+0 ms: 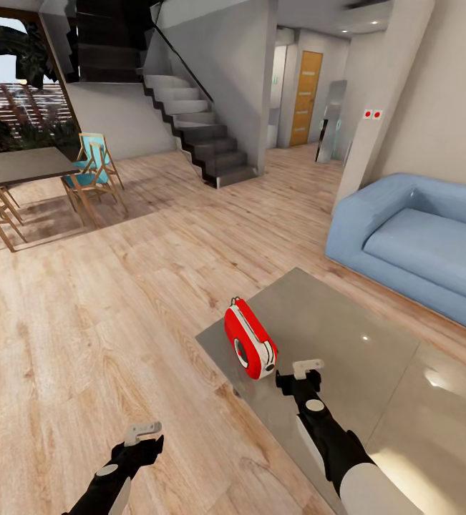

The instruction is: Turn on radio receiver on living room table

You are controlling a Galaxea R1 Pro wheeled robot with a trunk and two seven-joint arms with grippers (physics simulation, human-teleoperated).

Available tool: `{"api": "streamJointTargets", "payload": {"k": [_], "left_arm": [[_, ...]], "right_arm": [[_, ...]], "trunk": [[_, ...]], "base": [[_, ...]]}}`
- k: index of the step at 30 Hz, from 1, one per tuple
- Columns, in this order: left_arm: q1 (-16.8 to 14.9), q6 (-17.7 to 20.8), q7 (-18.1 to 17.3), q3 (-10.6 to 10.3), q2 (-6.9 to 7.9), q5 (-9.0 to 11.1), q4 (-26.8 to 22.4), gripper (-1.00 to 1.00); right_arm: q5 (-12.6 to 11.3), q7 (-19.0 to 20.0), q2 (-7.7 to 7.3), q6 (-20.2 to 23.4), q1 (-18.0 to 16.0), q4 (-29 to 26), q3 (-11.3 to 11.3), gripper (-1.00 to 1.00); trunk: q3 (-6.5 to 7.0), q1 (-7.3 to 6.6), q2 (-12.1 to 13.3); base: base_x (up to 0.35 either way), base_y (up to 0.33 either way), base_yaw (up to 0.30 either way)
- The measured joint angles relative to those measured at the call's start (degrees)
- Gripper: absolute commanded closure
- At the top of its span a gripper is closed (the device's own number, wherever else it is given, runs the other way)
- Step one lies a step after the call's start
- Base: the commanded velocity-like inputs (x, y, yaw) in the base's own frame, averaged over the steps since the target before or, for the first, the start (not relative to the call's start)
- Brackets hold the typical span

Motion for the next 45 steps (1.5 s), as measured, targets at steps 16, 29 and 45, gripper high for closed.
{"api": "streamJointTargets", "payload": {"k": [16,29,45], "left_arm": [[-0.01,7.66,0.51,0.42,-0.32,0.09,-11.66,-1.00],[0.00,12.27,0.56,0.44,-0.35,0.15,-21.58,-1.00],[0.00,12.30,0.57,0.44,-0.35,0.18,-21.96,-1.00]], "right_arm": [[-0.04,0.00,0.97,0.86,0.02,-7.10,0.26,-1.00],[0.10,-0.01,3.98,13.29,0.18,-22.05,0.47,-1.00],[0.12,-0.06,4.05,16.92,0.26,-25.81,0.98,-1.00]], "trunk": [[0.01,0.00,0.00],[0.00,0.00,0.00],[0.00,0.00,0.00]], "base": [[0.000,0.000,0.000],[0.000,0.000,0.000],[0.000,0.000,0.000]]}}
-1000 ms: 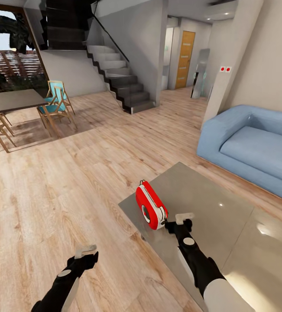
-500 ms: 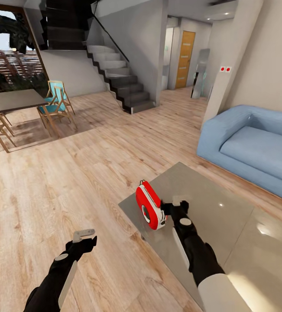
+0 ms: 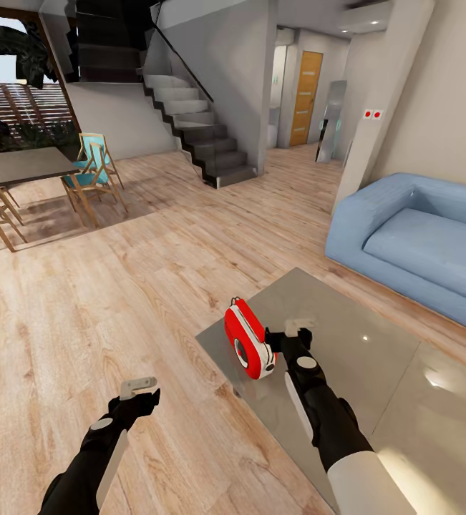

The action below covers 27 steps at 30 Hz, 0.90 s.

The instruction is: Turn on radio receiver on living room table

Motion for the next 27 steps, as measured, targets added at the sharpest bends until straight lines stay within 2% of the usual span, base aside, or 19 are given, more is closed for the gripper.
{"api": "streamJointTargets", "payload": {"k": [7,12,17,22,27], "left_arm": [[0.00,0.89,0.00,-0.02,-0.02,0.00,-0.31,-1.00],[-0.05,5.73,-0.12,0.00,0.00,-0.08,-1.65,-1.00],[-0.33,10.89,-0.12,0.00,0.00,-0.03,-5.53,-1.00],[-1.98,13.67,-0.09,-0.01,0.00,0.02,-7.15,-1.00],[-4.09,16.12,-0.09,0.00,0.00,0.04,-7.34,-1.00]], "right_arm": [[0.02,-0.03,0.08,4.18,0.00,-1.85,1.85,-1.00],[0.02,-0.03,0.17,7.12,0.00,-4.41,2.15,-1.00],[0.04,-0.13,0.66,12.13,0.00,-9.00,2.42,-1.00],[0.19,-0.27,0.69,17.41,-0.13,-13.33,2.84,-1.00],[0.27,-1.00,0.69,20.60,-0.78,-15.98,3.00,-1.00]], "trunk": [[0.00,0.00,0.00],[0.00,0.00,0.00],[0.00,0.00,0.00],[0.00,0.00,0.00],[0.00,0.00,0.00]], "base": [[0.000,0.000,0.000],[0.000,0.000,0.000],[0.000,0.000,0.000],[0.000,0.000,0.000],[0.000,0.000,0.000]]}}
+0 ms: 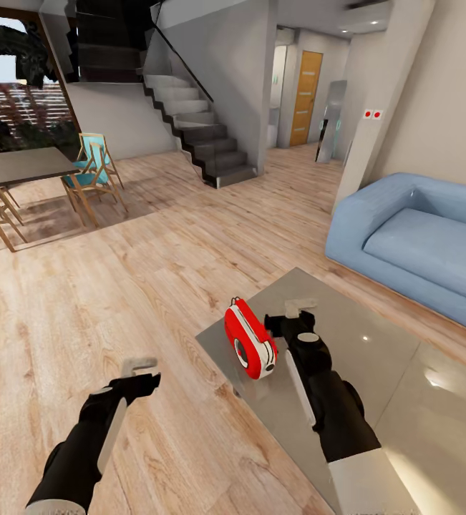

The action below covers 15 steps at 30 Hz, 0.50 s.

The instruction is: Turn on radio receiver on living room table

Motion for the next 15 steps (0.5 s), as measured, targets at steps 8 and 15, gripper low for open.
{"api": "streamJointTargets", "payload": {"k": [8,15], "left_arm": [[-3.65,4.36,0.00,0.00,-0.03,-0.03,0.60,-1.00],[-10.51,5.45,0.14,0.00,0.08,-0.08,7.20,-1.00]], "right_arm": [[-0.11,-3.73,0.00,7.58,-5.49,-0.31,0.05,-1.00],[-0.02,-4.49,0.00,9.73,-11.92,7.19,-0.03,-1.00]], "trunk": [[0.00,0.00,0.00],[0.00,0.00,0.00]], "base": [[0.000,0.000,0.000],[0.000,0.000,0.000]]}}
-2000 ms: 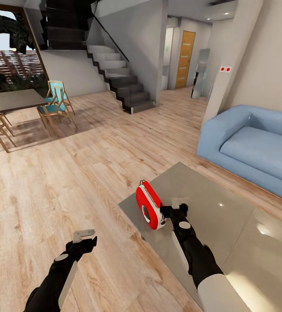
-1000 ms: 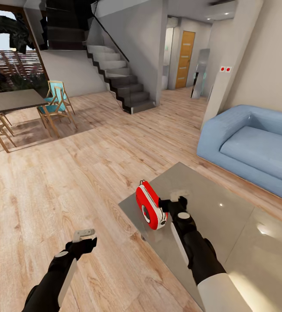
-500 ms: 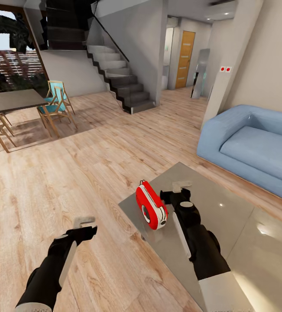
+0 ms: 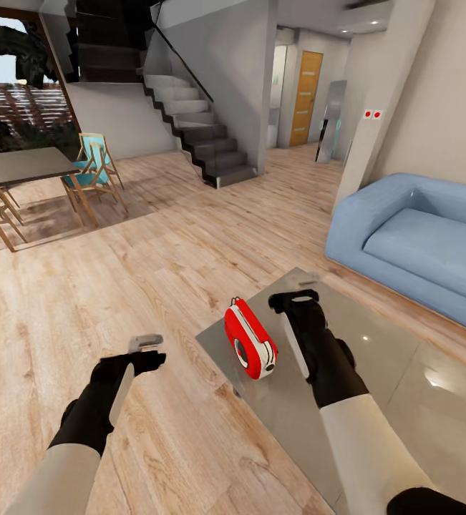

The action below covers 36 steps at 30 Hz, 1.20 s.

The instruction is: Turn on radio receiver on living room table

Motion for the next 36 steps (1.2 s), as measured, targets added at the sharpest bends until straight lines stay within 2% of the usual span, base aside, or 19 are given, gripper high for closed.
{"api": "streamJointTargets", "payload": {"k": [3,4,5,10,19,27,36], "left_arm": [[-4.01,0.08,0.02,0.00,0.27,-0.03,5.39,-1.00],[-8.12,0.10,0.07,0.00,0.54,-0.04,11.08,-1.00],[-9.78,0.12,0.11,0.00,0.61,-0.08,12.81,-1.00],[-13.21,0.15,2.17,0.00,0.75,-0.09,15.57,-1.00],[-14.46,0.18,4.64,0.02,0.79,-0.05,16.59,-1.00],[-14.57,0.14,4.84,0.08,1.10,-0.05,17.34,-1.00],[-14.60,0.07,4.79,0.09,1.17,0.02,17.38,-1.00]], "right_arm": [[0.02,-0.05,0.00,0.04,-3.31,5.28,-0.05,-1.00],[0.08,-0.08,0.00,-0.01,-7.04,10.88,-0.13,-1.00],[0.06,-0.08,0.00,-0.03,-8.56,12.85,-0.15,-1.00],[0.06,-0.09,0.00,-0.05,-12.73,18.15,-0.21,-1.00],[-0.09,-0.09,0.00,-0.03,-18.40,23.98,-0.42,-1.00],[-0.58,-0.09,0.00,0.37,-19.47,24.30,-0.66,-1.00],[-2.64,-0.02,0.00,0.54,-19.63,24.14,-0.70,-1.00]], "trunk": [[0.00,0.00,0.00],[0.01,0.00,0.00],[0.00,0.00,0.00],[0.00,0.00,0.00],[-0.01,0.00,0.00],[-0.01,0.00,0.00],[-0.01,0.00,0.00]], "base": [[0.000,0.000,0.000],[0.000,0.000,0.000],[0.000,0.000,0.000],[0.000,0.000,0.000],[0.000,0.000,0.000],[0.000,0.000,0.000],[0.000,0.000,0.000]]}}
